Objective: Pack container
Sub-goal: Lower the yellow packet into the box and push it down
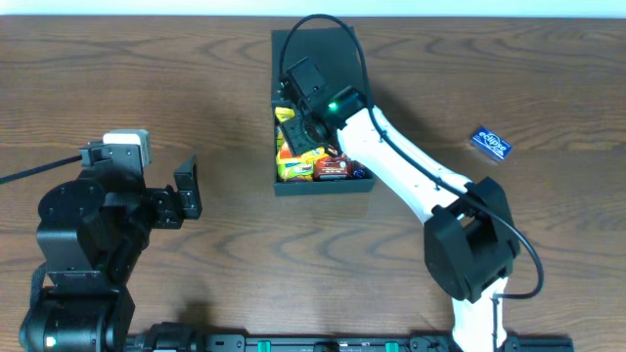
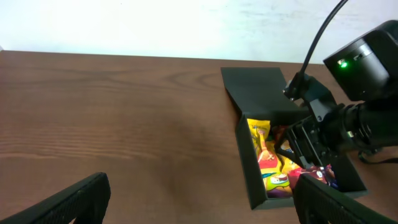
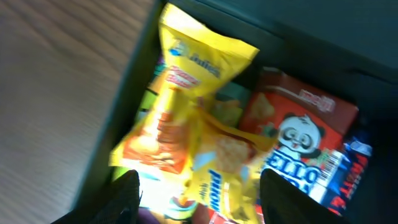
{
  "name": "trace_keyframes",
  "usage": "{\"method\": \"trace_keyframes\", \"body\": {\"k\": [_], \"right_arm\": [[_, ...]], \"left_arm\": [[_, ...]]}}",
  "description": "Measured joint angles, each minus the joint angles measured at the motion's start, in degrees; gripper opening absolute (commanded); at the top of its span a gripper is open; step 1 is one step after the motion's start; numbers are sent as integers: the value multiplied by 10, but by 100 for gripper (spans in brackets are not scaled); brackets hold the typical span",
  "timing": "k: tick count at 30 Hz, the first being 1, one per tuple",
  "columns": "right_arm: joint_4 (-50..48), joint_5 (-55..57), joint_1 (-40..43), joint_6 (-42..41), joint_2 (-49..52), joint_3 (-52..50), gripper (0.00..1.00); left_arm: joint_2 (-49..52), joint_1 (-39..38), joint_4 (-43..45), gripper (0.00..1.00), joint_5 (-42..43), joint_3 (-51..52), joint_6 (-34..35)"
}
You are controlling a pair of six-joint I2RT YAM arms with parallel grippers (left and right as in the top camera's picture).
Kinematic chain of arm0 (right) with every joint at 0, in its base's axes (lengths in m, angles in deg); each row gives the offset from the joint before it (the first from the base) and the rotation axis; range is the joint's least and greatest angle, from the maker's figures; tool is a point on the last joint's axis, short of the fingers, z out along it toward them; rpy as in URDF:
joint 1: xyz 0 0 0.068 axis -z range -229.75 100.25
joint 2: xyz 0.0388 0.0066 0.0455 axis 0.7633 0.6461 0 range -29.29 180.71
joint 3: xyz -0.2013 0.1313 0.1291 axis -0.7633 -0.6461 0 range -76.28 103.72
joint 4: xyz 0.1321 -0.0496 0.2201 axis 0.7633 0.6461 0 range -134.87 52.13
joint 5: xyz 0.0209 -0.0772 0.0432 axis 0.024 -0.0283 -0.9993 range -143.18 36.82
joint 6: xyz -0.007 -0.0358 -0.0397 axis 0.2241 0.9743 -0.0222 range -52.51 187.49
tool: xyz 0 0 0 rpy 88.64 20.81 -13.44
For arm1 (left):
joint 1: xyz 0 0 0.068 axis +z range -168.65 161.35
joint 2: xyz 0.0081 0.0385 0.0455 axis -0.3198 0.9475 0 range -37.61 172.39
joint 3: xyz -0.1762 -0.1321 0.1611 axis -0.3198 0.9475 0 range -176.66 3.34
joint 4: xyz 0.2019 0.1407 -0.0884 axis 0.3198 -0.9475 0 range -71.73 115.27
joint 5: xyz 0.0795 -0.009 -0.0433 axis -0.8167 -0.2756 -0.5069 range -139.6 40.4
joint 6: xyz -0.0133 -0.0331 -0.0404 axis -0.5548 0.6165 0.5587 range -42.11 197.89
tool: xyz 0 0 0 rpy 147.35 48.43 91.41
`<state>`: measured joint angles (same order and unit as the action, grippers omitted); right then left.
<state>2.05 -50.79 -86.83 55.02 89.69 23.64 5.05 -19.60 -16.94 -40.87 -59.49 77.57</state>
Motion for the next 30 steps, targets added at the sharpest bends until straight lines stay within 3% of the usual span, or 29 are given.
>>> {"method": "trace_keyframes", "body": {"k": [17, 21, 30], "right_arm": [[14, 24, 0, -41, 48, 4, 75], [9, 24, 0, -41, 50, 4, 70], [4, 27, 1, -49, 60, 4, 46]], "left_arm": [[0, 0, 0, 95, 0, 0, 0], [0, 0, 0, 95, 0, 0, 0], [0, 0, 0, 95, 0, 0, 0]]}}
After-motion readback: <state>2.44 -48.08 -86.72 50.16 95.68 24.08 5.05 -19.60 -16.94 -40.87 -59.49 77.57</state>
